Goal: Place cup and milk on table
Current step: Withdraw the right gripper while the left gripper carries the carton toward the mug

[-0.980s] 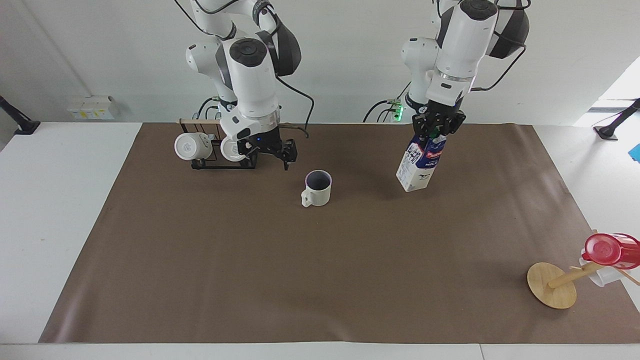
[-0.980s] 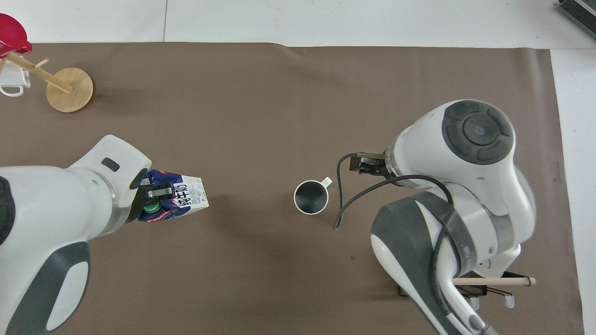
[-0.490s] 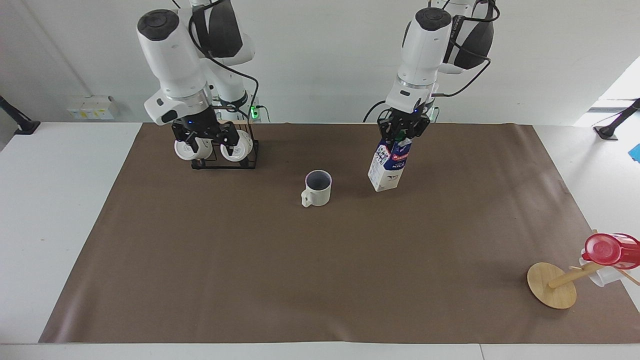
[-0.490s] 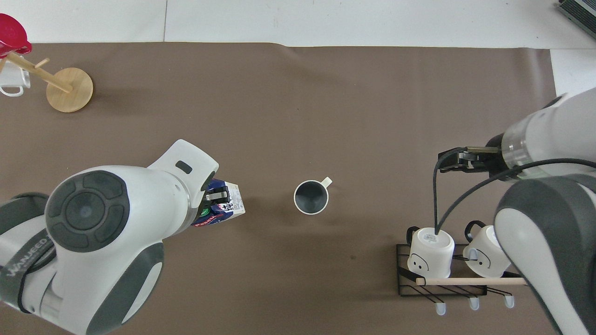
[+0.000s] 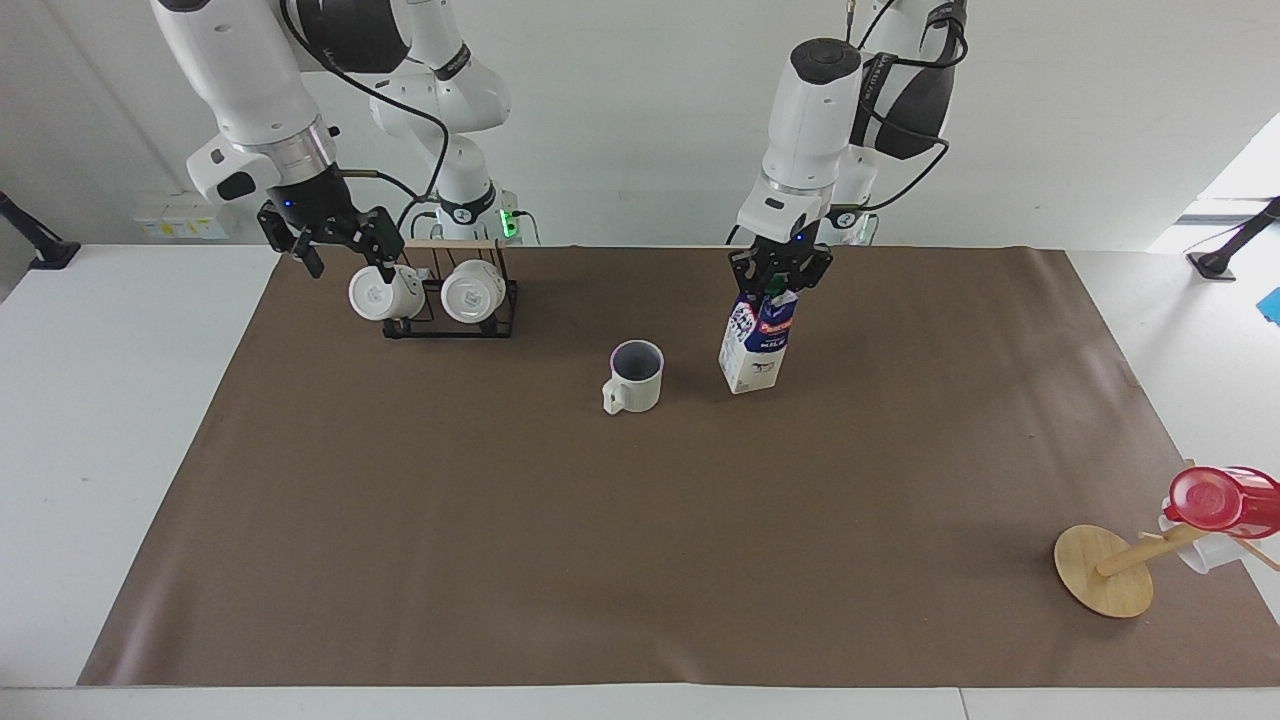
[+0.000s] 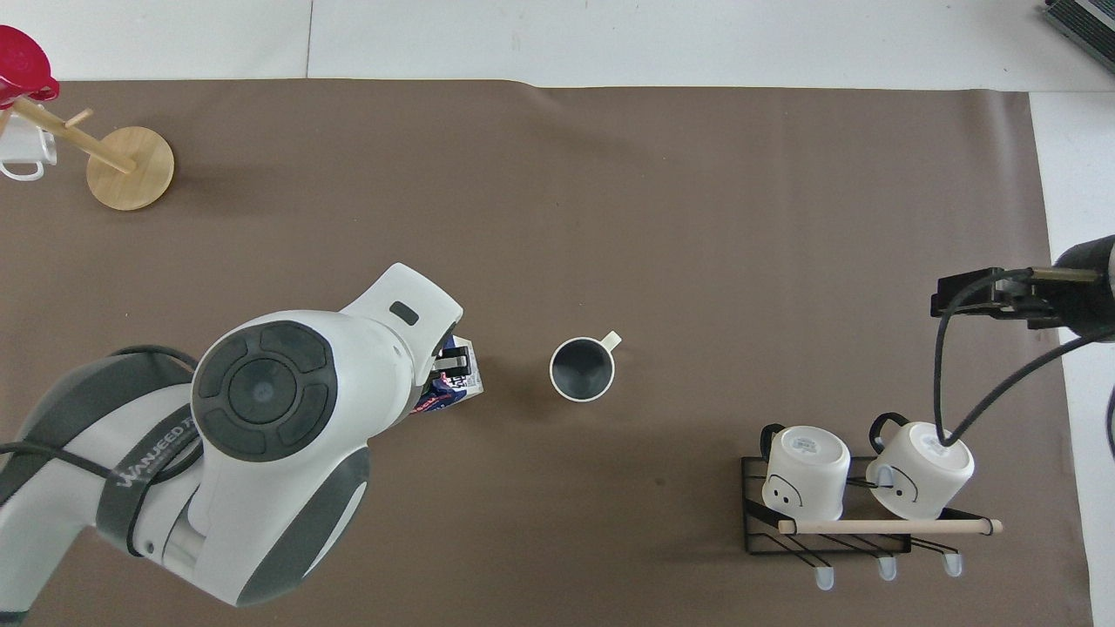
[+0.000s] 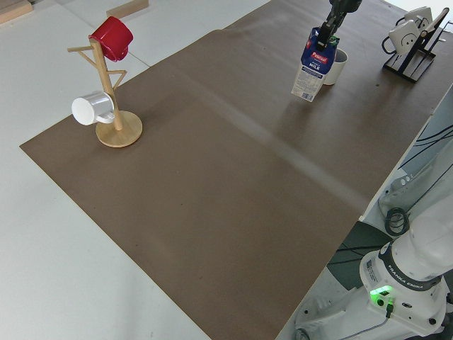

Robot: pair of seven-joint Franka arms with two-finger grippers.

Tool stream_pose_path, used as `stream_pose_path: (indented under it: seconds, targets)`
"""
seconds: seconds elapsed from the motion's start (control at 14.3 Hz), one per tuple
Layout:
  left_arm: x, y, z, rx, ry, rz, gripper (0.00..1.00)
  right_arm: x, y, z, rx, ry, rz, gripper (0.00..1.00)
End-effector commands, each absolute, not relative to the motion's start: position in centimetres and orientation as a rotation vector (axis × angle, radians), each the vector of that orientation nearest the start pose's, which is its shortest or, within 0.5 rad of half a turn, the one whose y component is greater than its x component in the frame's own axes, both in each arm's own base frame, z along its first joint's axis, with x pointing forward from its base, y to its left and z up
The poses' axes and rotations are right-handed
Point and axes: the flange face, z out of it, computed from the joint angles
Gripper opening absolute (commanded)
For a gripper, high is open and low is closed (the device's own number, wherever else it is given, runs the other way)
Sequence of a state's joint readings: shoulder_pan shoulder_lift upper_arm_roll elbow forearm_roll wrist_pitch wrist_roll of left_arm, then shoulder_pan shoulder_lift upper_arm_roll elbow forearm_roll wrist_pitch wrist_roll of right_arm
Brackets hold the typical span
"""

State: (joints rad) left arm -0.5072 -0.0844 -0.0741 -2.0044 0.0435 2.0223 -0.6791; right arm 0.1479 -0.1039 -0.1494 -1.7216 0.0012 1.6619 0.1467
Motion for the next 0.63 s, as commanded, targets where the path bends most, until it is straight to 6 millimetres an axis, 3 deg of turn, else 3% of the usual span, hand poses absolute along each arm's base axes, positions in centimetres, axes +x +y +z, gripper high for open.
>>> stream_pose_path:
  seconds: [0.0, 0.14, 0.56]
  targets:
    - [46.2, -31.1, 49.4, -3.145, -0.174, -0.206, 0.32, 52.7, -2.0, 64.9, -3.131, 0.235, -0.095, 1.00]
    - [45.7, -33.4, 48.1, -3.101, -0.167, -0.245, 0.33, 52.3, -2.9, 66.7, -3.136, 0.199, -0.088, 1.00]
    - [46.2, -34.7, 46.8, -3.110, -0.158, -0.266, 0.34, 51.4, -3.3, 67.3, -3.134, 0.189, -0.042, 1.00]
